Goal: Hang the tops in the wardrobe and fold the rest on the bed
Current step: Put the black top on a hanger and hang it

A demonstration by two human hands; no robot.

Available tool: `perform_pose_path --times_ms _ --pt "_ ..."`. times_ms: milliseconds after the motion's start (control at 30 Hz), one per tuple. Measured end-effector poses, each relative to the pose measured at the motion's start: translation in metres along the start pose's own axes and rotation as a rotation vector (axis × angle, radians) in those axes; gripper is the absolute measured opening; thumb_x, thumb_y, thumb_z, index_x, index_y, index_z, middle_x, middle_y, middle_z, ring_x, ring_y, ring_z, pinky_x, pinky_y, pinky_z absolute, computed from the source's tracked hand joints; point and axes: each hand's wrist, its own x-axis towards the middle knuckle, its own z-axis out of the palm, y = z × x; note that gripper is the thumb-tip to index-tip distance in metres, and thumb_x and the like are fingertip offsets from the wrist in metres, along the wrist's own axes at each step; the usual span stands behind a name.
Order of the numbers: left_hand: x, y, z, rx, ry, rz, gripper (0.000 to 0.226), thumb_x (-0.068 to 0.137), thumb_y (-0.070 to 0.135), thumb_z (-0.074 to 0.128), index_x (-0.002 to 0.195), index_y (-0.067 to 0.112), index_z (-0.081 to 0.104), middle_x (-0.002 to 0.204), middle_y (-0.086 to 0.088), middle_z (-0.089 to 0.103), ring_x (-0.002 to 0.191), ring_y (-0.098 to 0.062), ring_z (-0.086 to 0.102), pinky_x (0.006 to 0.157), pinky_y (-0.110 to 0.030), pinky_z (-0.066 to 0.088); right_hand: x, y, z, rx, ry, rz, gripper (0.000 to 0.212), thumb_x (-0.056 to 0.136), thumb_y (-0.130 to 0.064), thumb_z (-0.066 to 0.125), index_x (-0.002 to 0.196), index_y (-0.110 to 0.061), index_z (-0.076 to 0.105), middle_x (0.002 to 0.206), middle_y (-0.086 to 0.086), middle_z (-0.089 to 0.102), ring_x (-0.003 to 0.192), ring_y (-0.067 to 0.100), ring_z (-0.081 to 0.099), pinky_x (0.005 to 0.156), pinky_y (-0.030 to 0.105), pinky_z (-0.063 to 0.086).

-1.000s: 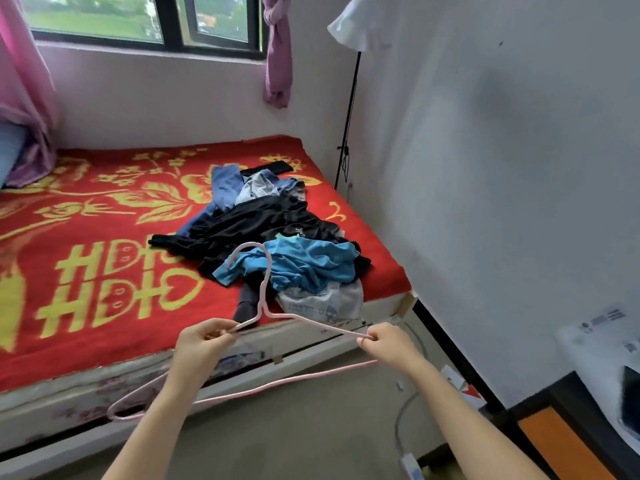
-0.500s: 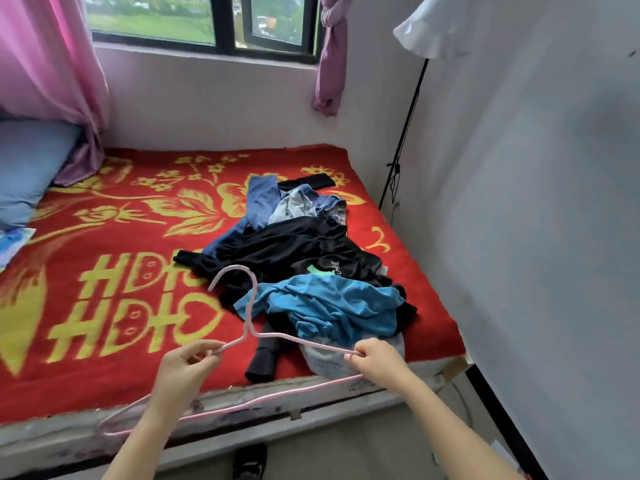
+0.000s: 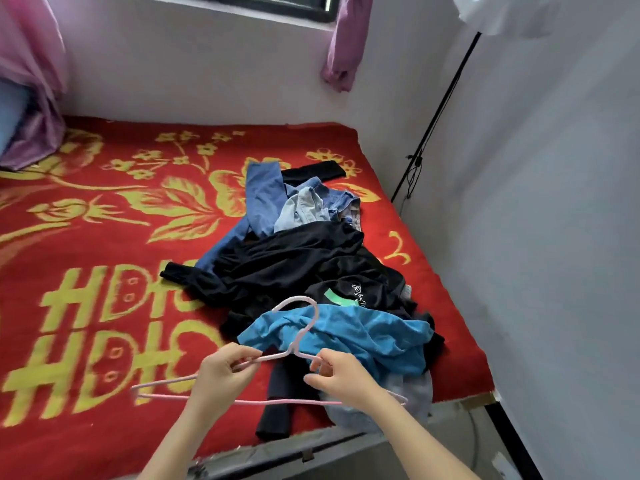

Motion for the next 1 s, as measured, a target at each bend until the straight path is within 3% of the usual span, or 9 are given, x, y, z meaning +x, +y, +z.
perform_pose_path --times_ms 133,200,300,400,467,567,700,800,1000 --pt "0.016 -0.011 0.027 0.130 -0.161 0.083 0.049 0.069 0.006 0.065 0.079 0.054 0.059 0.086 0.016 0.063 0.072 -0.001 0.057 0.061 -0.009 0.040 0.020 -0.002 -0.002 0.189 -0.035 -0.048 0.022 0.087 -0.035 0.060 0.073 -0.018 0.062 0.061 -0.004 0.052 0.057 0.003 0.045 0.059 0.020 0.036" --pt "0.027 -0.010 0.036 0.224 -0.169 0.125 0.042 0.064 0.004 0.064 0.082 0.041 0.055 0.073 0.018 0.061 0.074 0.001 0.052 0.065 -0.009 0.038 0.031 0.002 -0.012 0.237 -0.032 -0.021 0.028 0.091 -0.028 0.055 0.069 -0.013 0.064 0.051 -0.008 0.048 0.049 0.001 0.045 0.054 0.015 0.033" --pt "0.045 -0.008 0.045 0.312 -0.067 0.172 0.042 0.058 0.008 0.063 0.090 0.033 0.054 0.088 0.021 0.057 0.087 0.000 0.049 0.077 -0.006 0.033 0.050 0.022 -0.029 0.269 0.000 0.037 0.038 0.092 -0.026 0.052 0.056 -0.036 0.054 0.043 -0.013 0.048 0.045 -0.001 0.044 0.055 0.017 0.034" --pt "0.062 -0.005 0.047 0.228 0.019 0.043 0.041 0.066 0.010 0.061 0.096 0.039 0.058 0.093 0.020 0.062 0.093 0.008 0.051 0.083 0.000 0.032 0.064 0.056 -0.053 0.395 0.038 0.079 0.019 0.097 -0.022 0.046 0.089 -0.031 0.061 0.046 -0.008 0.052 0.044 0.003 0.046 0.057 0.018 0.037" --pt "0.074 -0.001 0.051 0.198 0.079 -0.053 0.039 0.074 0.007 0.065 0.080 0.045 0.063 0.094 0.014 0.062 0.090 0.011 0.053 0.076 -0.001 0.034 0.072 0.081 -0.078 0.524 0.082 0.107 0.020 0.100 -0.019 0.042 0.110 -0.020 0.059 0.053 -0.002 0.054 0.043 0.005 0.046 0.052 0.015 0.038" --pt "0.092 0.006 0.062 0.176 0.070 -0.234 0.042 0.083 -0.003 0.062 0.074 0.037 0.061 0.089 0.006 0.062 0.087 -0.008 0.057 0.068 -0.006 0.037 0.085 0.115 -0.122 0.759 0.163 0.169 0.022 0.100 -0.022 0.041 0.117 -0.024 0.055 0.063 0.004 0.061 0.044 0.005 0.050 0.038 0.015 0.031" --pt "0.123 0.009 0.090 0.192 0.040 -0.326 0.031 0.087 0.001 0.058 0.078 0.031 0.059 0.093 0.006 0.061 0.089 -0.010 0.056 0.069 -0.010 0.039 0.110 0.151 -0.178 0.947 0.171 0.154 0.029 0.098 -0.022 0.045 0.126 -0.029 0.043 0.079 0.011 0.066 0.050 0.008 0.055 0.040 0.016 0.032" --pt "0.144 0.012 0.112 0.207 0.006 -0.363 0.031 0.088 0.002 0.057 0.078 0.032 0.058 0.093 0.007 0.060 0.088 -0.008 0.056 0.071 -0.018 0.040 0.141 0.171 -0.206 0.885 0.179 0.144 0.039 0.098 -0.018 0.045 0.132 -0.033 0.034 0.079 0.016 0.065 0.041 0.010 0.054 0.036 0.015 0.032" --pt "0.192 0.005 0.117 0.307 -0.015 -0.468 0.021 0.090 0.004 0.055 0.083 0.024 0.058 0.090 0.005 0.056 0.086 -0.012 0.053 0.073 -0.024 0.036 0.231 0.197 -0.218 0.608 0.305 0.360 0.023 0.096 -0.015 0.041 0.103 -0.004 0.060 0.066 0.010 0.061 0.028 0.006 0.043 0.031 0.015 0.029"
